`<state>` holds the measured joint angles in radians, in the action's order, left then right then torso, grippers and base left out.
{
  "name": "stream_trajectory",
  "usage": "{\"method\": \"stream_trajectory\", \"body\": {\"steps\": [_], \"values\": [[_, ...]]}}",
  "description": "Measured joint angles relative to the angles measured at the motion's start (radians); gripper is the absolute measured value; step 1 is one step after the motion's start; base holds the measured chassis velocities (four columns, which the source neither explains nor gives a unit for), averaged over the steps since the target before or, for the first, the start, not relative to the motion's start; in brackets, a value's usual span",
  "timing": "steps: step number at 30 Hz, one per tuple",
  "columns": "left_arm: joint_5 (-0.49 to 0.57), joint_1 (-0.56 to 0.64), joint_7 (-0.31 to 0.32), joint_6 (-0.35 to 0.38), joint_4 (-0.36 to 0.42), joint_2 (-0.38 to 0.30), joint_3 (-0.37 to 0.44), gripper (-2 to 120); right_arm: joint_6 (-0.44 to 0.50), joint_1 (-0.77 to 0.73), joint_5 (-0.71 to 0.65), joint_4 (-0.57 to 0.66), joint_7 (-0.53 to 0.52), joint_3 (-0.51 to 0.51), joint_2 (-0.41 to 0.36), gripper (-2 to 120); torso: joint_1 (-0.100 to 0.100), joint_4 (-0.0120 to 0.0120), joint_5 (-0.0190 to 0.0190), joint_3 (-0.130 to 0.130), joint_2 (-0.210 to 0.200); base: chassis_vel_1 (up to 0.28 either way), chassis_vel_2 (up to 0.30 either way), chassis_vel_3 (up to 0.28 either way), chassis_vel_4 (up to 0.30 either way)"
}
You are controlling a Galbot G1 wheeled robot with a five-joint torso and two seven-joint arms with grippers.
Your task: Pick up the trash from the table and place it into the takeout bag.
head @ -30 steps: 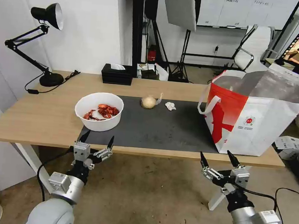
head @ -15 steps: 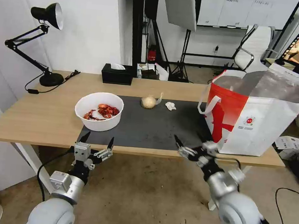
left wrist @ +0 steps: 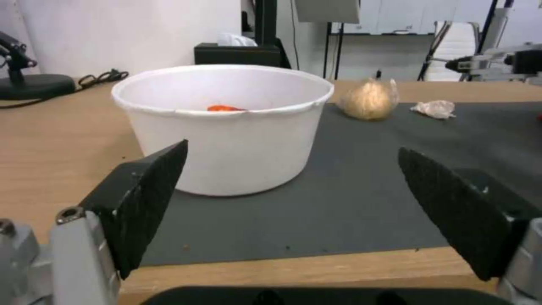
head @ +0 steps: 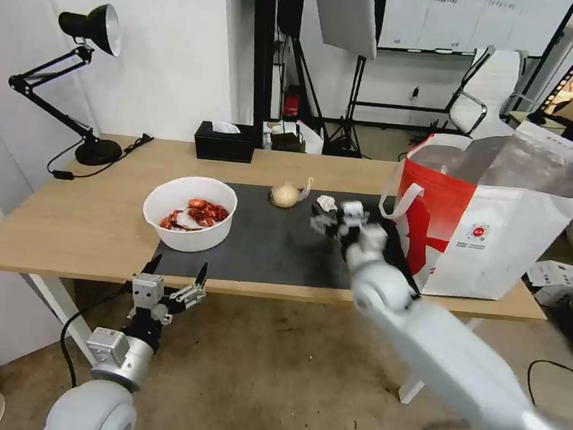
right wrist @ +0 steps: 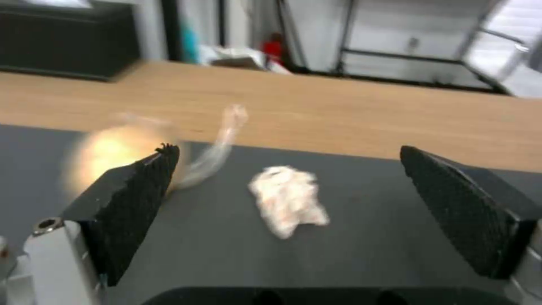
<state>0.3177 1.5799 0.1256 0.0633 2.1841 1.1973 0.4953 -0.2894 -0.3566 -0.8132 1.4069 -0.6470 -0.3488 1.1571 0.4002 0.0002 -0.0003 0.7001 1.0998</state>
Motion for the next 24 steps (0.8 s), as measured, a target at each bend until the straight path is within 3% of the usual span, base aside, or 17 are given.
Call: {"method": "stream_trajectory", "body": {"steps": [3, 7, 16, 24], "values": [[-0.001, 0.002, 0.000, -0.004, -0.003, 0.005, 0.002, 100, -0.035, 0.078, -0.005, -0.161, -0.026, -0.013, 0.070, 100, 0.000, -0.0001, 0.0000, 0.000, 0.000, 0.000, 0.000, 0.000, 0.000], [-0.004, 0.011, 0.000, -0.009, -0.003, 0.008, 0.005, 100, -0.064, 0.133, -0.006, -0.283, -0.022, -0.013, 0.130, 100, 0.000, -0.0002, 0.0001, 0.000, 0.000, 0.000, 0.000, 0.000, 0.000], [-0.005, 0.026, -0.001, -0.022, 0.008, 0.004, 0.019, 100, -0.076, 0.164, -0.002, -0.445, 0.046, 0.007, 0.217, 100, 0.000, -0.0001, 0.0002, 0.000, 0.000, 0.000, 0.000, 0.000, 0.000], [-0.006, 0.038, -0.002, -0.027, 0.011, 0.006, 0.020, 100, -0.071, 0.164, 0.006, -0.517, 0.065, 0.039, 0.252, 100, 0.000, -0.0002, 0.0002, 0.000, 0.000, 0.000, 0.000, 0.000, 0.000]]}}
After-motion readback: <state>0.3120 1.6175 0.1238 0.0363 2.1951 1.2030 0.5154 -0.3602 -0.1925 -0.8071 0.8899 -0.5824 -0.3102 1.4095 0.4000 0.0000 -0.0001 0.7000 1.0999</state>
